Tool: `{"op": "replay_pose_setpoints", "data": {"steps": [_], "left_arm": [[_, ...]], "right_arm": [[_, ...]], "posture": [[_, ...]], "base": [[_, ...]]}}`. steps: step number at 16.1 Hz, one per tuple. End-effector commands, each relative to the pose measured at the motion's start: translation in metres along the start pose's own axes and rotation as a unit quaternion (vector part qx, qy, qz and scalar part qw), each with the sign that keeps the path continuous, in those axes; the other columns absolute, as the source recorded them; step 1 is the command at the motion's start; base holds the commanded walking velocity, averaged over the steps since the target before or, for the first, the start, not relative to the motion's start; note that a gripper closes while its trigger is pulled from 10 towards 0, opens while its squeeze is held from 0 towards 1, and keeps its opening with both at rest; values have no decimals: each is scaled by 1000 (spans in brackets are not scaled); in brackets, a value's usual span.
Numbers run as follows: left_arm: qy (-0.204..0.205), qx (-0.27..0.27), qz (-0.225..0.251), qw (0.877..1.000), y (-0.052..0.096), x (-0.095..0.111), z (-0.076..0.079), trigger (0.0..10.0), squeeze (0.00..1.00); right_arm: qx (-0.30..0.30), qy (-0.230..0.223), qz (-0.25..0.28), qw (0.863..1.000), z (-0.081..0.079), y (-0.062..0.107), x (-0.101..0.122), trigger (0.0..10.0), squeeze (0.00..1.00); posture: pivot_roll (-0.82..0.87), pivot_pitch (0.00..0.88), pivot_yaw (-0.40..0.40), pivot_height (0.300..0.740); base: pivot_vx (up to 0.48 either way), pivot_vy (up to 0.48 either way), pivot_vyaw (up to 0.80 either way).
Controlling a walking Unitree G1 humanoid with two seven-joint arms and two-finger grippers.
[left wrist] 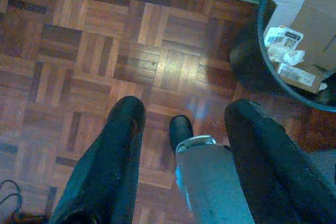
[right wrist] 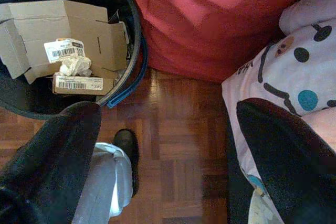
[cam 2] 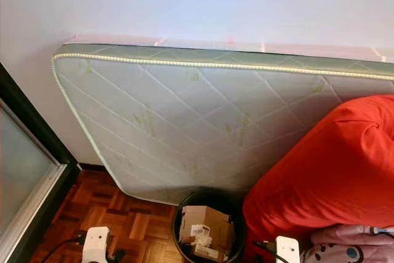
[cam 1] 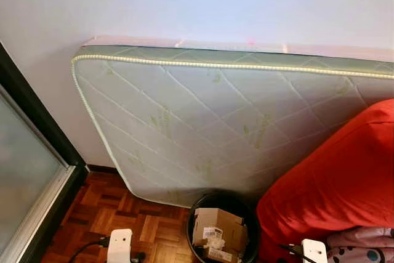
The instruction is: Clean up the room
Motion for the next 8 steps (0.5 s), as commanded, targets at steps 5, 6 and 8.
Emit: {"op": "replay_pose_setpoints", "data": {"steps": [5, 6, 8], "left_arm": [[2, 2, -25, 1000, 3, -15, -3, 10000, 0], [2, 2, -26, 1000, 3, -16, -4, 10000, 0], [1, 1, -22, 1000, 2, -13, -2, 10000, 0]], "right_arm": [[5, -1, -2, 1000, -4, 0, -2, 10000, 0], [5, -1, -2, 1000, -5, 0, -1, 10000, 0], [8, 3, -2, 1000, -6, -1, 0, 10000, 0]], "posture": [[-53, 7, -19, 740], [-53, 7, -20, 740], [-51, 7, -20, 740]], "base": [[-274, 0, 0], [-274, 0, 0], [-272, 0, 0]]}}
Point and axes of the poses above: a point about 5 cm out from each wrist's last joint towards the gripper, its own y axis pointing back from the gripper into the wrist, its own x axis along the axis of the wrist's last joint, z = x × y, the point moved 6 cm from there along -y, pointing out of the wrist towards the gripper, and after that the axes turned 7 degrees about -y, right-handed, at the moved point
